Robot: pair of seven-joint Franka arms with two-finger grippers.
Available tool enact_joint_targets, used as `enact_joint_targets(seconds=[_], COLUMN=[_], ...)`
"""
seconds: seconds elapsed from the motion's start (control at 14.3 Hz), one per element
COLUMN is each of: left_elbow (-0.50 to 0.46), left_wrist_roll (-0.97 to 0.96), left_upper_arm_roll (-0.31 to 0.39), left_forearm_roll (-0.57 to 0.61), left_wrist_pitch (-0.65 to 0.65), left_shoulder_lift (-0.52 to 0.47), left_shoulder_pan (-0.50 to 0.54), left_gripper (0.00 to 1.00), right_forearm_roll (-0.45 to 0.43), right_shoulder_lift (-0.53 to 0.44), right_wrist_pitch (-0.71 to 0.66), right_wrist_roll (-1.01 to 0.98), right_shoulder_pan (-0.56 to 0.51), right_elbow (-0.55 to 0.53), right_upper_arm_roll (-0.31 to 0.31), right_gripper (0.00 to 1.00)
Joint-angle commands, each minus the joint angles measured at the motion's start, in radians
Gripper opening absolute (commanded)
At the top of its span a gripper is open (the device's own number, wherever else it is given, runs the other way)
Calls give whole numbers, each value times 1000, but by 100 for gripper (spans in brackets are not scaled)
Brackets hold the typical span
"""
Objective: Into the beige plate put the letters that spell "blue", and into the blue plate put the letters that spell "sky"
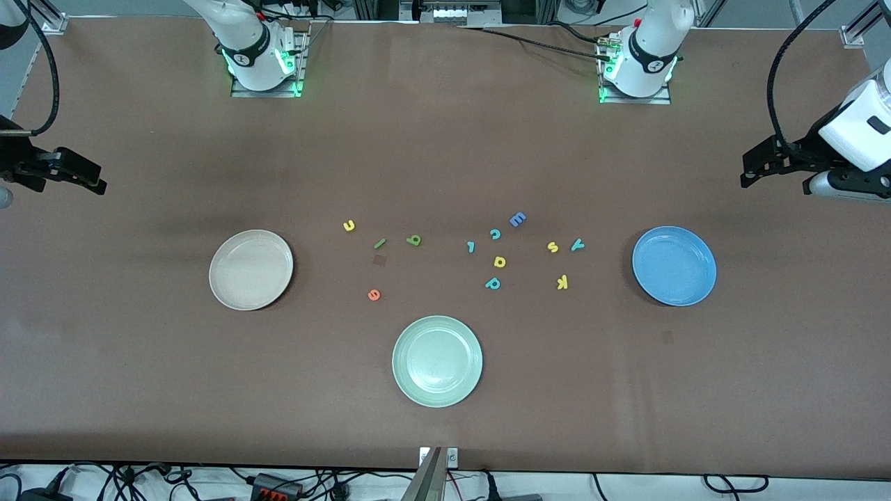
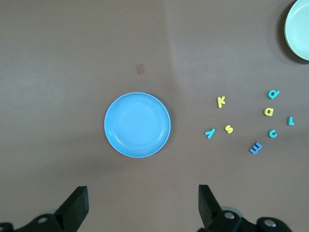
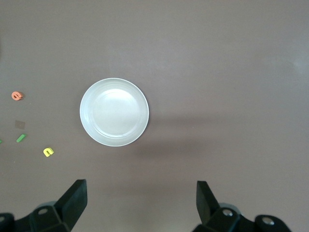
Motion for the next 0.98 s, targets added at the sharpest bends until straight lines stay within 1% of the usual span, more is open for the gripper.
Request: enact_joint_targets(seconds=[0.0, 0.77, 0.91], left_elbow=[31, 31, 31], left_wrist_roll=[-2, -3, 0], left_upper_arm_roll=[-3, 5, -3], left_forearm_roll=[-16, -16, -16], left_wrist_pitch=[-28, -29, -76], left_shoulder_lift=[11, 11, 13], left_shoulder_pan=[8, 8, 7], left_gripper=[100, 100, 100], right_forearm_roll=[-8, -4, -4], right_shoulder_lift=[-25, -25, -23], right_wrist_pitch=[-7, -10, -13], right_wrist_roll=[-13, -14, -16], right_shoulder_pan=[1, -2, 0], right_elbow=[-16, 3, 4], right_upper_arm_roll=[7, 4, 6], right_gripper=[100, 100, 100])
